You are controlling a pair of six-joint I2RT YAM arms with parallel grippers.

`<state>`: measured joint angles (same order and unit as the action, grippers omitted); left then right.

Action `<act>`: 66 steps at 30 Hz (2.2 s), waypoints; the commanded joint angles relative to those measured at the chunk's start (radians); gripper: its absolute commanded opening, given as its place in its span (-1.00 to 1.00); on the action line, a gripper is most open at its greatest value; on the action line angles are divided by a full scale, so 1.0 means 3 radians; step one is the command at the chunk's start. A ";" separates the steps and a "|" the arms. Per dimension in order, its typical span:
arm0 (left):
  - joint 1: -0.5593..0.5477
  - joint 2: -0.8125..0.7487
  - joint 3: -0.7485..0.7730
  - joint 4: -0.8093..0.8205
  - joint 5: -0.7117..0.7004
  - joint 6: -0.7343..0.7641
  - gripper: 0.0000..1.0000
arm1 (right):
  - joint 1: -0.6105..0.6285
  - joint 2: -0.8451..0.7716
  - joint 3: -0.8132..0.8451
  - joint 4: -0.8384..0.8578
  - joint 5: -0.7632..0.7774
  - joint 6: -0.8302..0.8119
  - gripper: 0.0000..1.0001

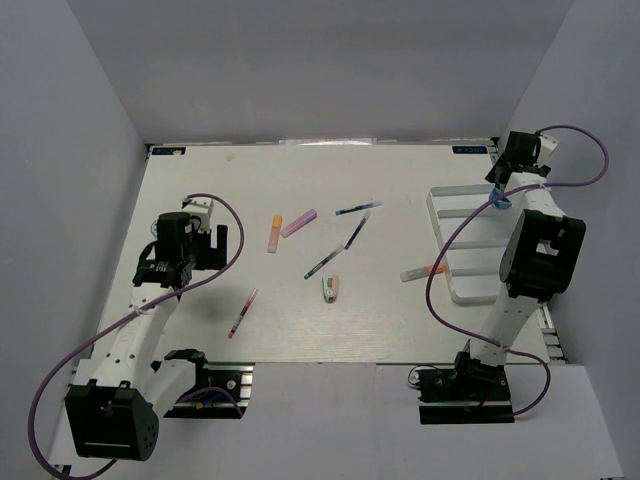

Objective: Sort the stationery into containers

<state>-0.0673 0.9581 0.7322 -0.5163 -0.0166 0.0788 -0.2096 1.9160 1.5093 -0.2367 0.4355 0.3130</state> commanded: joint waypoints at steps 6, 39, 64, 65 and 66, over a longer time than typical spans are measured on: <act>0.0010 -0.0049 0.0075 0.0003 0.0030 0.0008 0.96 | -0.0022 0.0082 0.0205 0.0247 0.0154 0.0291 -1.00; 0.0010 -0.0003 0.0085 -0.0007 0.0045 0.0008 0.96 | -0.0012 0.0475 0.0384 0.0559 0.0169 0.0077 -1.00; 0.0010 -0.0069 0.0472 -0.0191 0.0004 -0.0084 0.96 | 0.0019 0.0195 0.0287 0.0422 -0.0416 -0.0399 0.78; 0.0010 -0.0125 0.0540 -0.0217 0.0014 -0.0084 0.96 | 0.0024 0.0134 0.0241 0.0385 -0.0555 -0.0445 0.78; 0.0010 -0.0141 0.0601 -0.0242 0.0030 -0.0063 0.96 | 0.0044 0.0062 0.0195 0.0365 -0.0709 -0.0506 0.77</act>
<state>-0.0673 0.9691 0.8230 -0.5777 -0.0174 0.0650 -0.2070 2.0521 1.5719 -0.1230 0.3408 0.2165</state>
